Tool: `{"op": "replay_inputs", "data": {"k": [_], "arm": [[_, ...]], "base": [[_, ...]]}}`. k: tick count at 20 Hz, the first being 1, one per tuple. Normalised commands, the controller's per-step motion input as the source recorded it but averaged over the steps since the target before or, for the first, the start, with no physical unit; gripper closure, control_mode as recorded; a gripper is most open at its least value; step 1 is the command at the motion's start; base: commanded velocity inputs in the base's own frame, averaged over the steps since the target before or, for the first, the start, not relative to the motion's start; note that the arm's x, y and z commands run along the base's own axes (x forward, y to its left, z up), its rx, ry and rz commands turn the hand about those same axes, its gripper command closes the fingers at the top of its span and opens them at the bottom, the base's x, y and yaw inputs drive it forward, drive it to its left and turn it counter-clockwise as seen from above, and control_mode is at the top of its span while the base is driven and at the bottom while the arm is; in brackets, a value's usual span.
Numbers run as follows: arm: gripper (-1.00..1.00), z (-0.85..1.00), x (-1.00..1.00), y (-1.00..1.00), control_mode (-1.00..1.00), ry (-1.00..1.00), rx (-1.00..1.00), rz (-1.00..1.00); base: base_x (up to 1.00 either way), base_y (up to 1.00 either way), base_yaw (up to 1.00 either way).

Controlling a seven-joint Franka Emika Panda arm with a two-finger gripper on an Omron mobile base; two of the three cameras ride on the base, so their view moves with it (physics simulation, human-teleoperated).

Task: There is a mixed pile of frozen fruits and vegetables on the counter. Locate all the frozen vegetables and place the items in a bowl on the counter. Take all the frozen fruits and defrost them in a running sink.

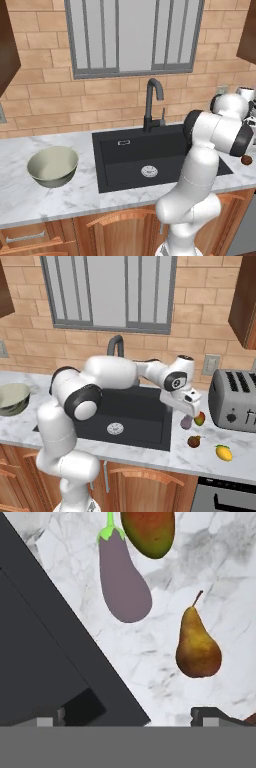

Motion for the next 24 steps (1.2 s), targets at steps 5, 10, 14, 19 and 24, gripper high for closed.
{"op": "replay_inputs", "data": {"k": [5,10,14,19,24], "arm": [[-1.00,-0.27,0.09,-0.26,-1.00,-0.02,-0.02,0.00],[-1.00,-0.21,0.35,-0.11,-1.00,-0.01,-0.02,0.00],[-1.00,-0.19,0.18,-0.15,-1.00,-0.01,0.00,0.00],[-1.00,-0.22,0.15,-0.21,-1.00,-0.02,0.00,0.00],[-1.00,-0.27,0.25,-0.08,-1.00,-0.04,-0.01,0.00]], "base": [[0.00,0.00,0.00],[0.00,0.00,0.00],[0.00,0.00,0.00],[0.00,0.00,0.00],[0.00,0.00,0.00]]}}
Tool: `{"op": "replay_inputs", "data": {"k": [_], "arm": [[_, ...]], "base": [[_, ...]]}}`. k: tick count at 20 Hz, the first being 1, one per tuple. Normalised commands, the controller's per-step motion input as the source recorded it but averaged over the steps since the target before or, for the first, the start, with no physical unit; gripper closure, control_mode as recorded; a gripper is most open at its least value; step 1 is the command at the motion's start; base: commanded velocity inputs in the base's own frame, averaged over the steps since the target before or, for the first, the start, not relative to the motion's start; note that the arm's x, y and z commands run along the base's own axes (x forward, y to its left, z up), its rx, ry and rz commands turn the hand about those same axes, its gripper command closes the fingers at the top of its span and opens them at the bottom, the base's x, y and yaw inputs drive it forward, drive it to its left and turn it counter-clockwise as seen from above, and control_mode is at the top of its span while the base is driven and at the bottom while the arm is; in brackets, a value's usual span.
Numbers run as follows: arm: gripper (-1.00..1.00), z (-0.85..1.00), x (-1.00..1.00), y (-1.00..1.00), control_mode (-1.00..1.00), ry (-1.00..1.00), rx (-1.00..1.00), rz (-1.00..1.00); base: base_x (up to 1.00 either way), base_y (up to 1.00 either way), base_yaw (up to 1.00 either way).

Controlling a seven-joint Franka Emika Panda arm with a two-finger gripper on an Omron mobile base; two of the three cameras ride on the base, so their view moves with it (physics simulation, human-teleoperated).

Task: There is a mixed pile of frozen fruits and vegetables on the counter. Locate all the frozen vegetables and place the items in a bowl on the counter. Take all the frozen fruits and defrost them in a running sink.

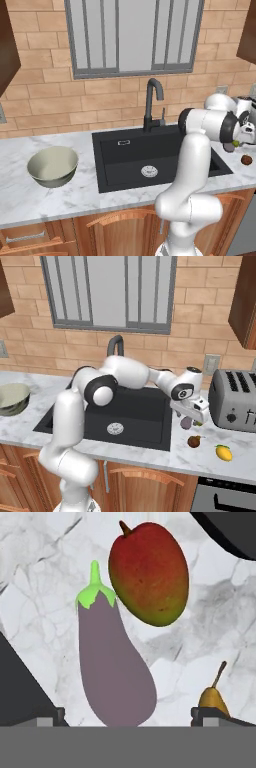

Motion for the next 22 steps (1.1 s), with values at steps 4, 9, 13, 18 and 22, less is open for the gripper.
{"op": "replay_inputs", "data": {"k": [4,9,13,18,22], "arm": [[-1.00,-0.24,0.18,-0.03,-1.00,-0.05,0.00,0.00],[-1.00,-0.26,0.00,-0.06,-1.00,-0.01,0.00,0.00],[-1.00,-0.28,0.00,0.00,-1.00,0.00,0.00,0.00],[1.00,-0.23,0.04,0.00,-1.00,0.00,0.00,0.00],[1.00,0.00,0.05,0.01,-1.00,-0.01,0.00,-0.01]], "base": [[0.00,0.00,0.00],[0.00,0.00,0.00],[0.00,0.00,0.00],[0.00,0.00,0.00],[0.00,0.00,0.00]]}}
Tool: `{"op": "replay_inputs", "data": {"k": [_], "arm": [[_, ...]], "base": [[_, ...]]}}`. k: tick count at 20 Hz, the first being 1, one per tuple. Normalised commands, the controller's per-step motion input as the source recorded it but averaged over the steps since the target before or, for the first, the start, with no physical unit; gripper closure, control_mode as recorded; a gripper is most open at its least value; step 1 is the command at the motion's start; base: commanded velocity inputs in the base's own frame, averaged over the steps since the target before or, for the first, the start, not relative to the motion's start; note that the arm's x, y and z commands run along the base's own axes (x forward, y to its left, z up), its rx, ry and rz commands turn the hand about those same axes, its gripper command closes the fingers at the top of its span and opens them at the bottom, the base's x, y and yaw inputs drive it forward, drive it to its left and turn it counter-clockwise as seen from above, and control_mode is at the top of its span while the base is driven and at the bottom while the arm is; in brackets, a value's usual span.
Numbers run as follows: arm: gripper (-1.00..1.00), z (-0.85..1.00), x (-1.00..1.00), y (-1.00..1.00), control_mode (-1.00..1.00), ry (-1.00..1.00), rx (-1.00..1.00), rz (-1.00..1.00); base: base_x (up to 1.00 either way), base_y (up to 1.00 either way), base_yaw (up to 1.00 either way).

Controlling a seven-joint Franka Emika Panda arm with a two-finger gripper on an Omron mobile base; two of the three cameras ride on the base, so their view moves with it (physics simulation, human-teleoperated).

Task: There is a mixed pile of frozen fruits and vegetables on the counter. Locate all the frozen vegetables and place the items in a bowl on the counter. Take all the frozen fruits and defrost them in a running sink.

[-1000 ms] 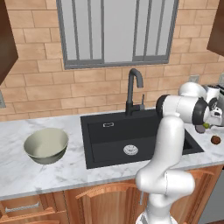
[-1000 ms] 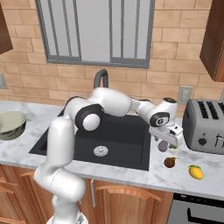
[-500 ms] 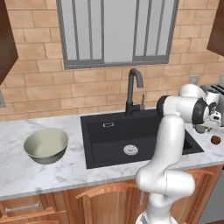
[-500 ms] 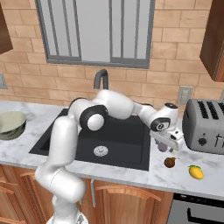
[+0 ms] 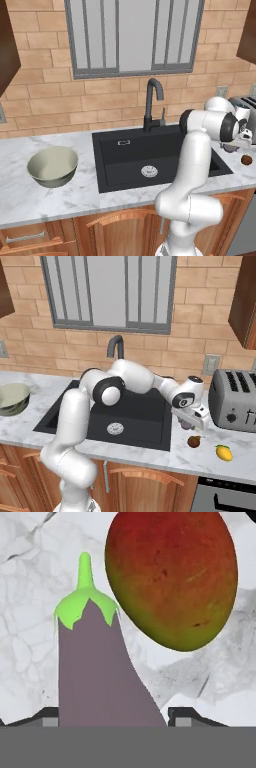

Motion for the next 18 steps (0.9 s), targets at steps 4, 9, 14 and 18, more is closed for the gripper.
{"op": "replay_inputs", "data": {"k": [4,9,14,18], "arm": [[1.00,0.09,0.00,0.22,-1.00,0.00,-0.02,0.00],[1.00,0.42,-0.11,0.40,-1.00,-0.02,-0.05,0.00],[1.00,0.46,-0.29,0.40,-1.00,-0.06,-0.03,0.00],[1.00,0.36,-0.36,0.42,-1.00,-0.07,-0.02,0.00]], "base": [[0.00,0.00,0.00],[0.00,0.00,0.00],[0.00,0.00,0.00],[0.00,0.00,0.00]]}}
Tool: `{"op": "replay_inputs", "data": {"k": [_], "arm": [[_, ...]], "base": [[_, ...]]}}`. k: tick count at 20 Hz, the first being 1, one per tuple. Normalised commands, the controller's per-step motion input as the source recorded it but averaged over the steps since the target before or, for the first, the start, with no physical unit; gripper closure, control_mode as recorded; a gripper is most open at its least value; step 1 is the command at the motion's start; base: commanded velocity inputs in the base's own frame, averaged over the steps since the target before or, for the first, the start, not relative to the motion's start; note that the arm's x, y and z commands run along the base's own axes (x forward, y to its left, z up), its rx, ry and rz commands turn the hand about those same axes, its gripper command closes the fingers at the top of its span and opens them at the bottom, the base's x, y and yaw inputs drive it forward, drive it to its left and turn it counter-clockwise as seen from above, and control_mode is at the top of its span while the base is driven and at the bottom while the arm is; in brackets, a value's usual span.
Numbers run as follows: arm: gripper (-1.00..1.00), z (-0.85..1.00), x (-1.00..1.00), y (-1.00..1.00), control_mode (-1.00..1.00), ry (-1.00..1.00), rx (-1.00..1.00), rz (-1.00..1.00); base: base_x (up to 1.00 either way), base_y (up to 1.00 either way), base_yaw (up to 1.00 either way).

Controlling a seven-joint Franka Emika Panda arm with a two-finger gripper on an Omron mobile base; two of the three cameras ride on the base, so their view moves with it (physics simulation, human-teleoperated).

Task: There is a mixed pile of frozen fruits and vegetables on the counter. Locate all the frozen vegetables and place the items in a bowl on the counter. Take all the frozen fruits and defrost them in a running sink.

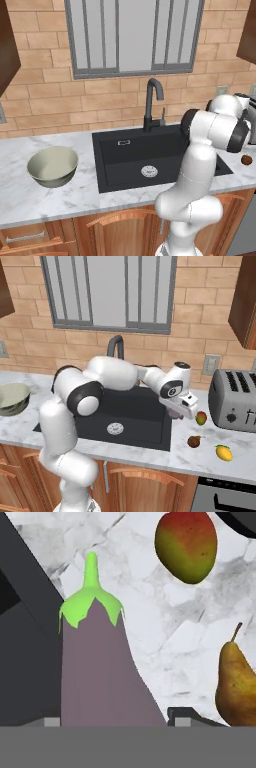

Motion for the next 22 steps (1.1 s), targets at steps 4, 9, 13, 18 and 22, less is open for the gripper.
{"op": "replay_inputs", "data": {"k": [4,9,13,18,22], "arm": [[1.00,0.34,-0.37,0.51,-1.00,-0.08,-0.01,0.00],[1.00,0.34,-0.38,0.55,-1.00,-0.08,-0.01,0.00],[1.00,0.14,-0.15,0.50,-1.00,-0.07,0.00,-0.01],[1.00,0.17,-0.19,0.49,-1.00,-0.06,0.01,0.00],[1.00,0.22,-0.24,0.52,-1.00,-0.01,0.01,0.01]], "base": [[0.00,0.00,0.00],[0.00,0.00,0.00],[0.00,0.00,0.00],[0.00,0.00,0.00],[0.00,0.00,0.00]]}}
